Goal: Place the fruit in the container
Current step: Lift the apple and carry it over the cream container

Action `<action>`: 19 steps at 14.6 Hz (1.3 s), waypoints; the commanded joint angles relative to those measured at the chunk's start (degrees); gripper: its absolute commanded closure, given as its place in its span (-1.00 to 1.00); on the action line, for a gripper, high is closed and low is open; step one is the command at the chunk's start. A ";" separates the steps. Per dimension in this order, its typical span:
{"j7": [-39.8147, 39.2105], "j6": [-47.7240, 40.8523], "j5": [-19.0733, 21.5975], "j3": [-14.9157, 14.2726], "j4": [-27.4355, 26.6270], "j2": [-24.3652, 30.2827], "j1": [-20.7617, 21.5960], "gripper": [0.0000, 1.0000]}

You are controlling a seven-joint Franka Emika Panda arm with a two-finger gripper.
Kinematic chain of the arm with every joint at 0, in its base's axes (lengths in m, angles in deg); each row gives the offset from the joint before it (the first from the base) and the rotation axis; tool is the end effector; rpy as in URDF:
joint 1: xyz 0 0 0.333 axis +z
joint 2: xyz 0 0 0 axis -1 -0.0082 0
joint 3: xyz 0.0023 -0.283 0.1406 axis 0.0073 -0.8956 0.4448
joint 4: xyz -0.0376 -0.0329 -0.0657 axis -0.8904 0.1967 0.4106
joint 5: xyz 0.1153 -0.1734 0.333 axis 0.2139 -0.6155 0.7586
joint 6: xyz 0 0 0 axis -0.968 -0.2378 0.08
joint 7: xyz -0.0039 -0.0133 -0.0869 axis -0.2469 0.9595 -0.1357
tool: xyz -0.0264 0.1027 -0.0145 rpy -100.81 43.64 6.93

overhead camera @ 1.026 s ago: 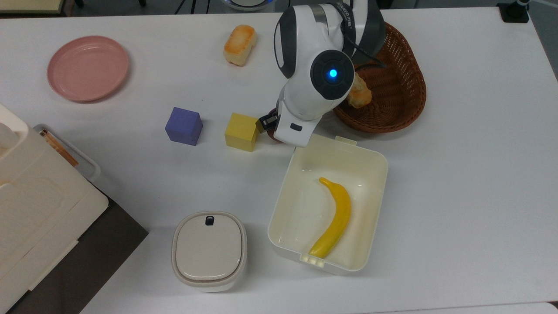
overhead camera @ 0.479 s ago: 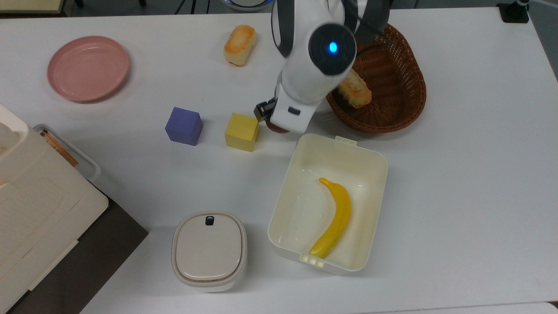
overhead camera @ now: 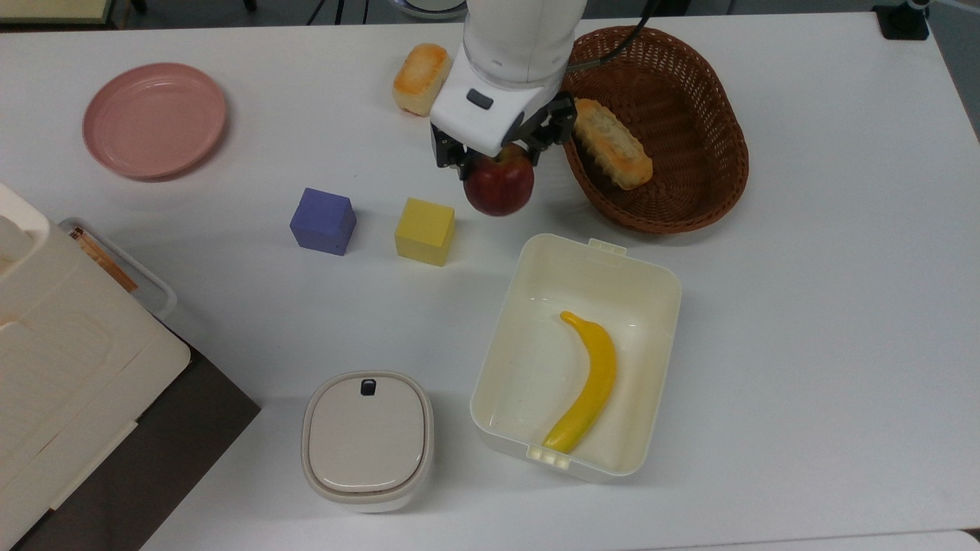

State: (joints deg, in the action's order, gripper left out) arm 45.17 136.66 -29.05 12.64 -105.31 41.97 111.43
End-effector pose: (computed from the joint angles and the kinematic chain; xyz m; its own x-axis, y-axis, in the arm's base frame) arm 0.6523 0.1159 0.5042 0.9718 0.2228 -0.0773 0.2260 -0.9735 0.0353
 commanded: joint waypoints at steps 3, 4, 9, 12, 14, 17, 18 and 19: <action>14.69 14.65 3.01 2.33 -0.10 -2.11 0.69 0.83; 16.71 16.67 2.84 3.38 -0.28 -3.16 0.61 0.65; 20.68 21.79 2.31 4.01 -0.54 -6.42 0.61 -0.71; 20.77 21.71 1.96 3.92 -0.45 -5.98 0.61 -1.00; 20.86 21.18 0.65 3.83 -0.37 -5.72 0.52 -1.00; 20.16 19.61 -0.68 3.22 -0.45 -3.35 -0.18 -1.00; 19.46 16.90 -1.55 3.04 -0.19 -3.00 -0.27 -1.00; 17.97 13.91 -2.43 3.04 -0.02 -2.38 -0.97 -1.00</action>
State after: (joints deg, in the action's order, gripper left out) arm 64.99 156.83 -29.07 16.07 -104.54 36.31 111.18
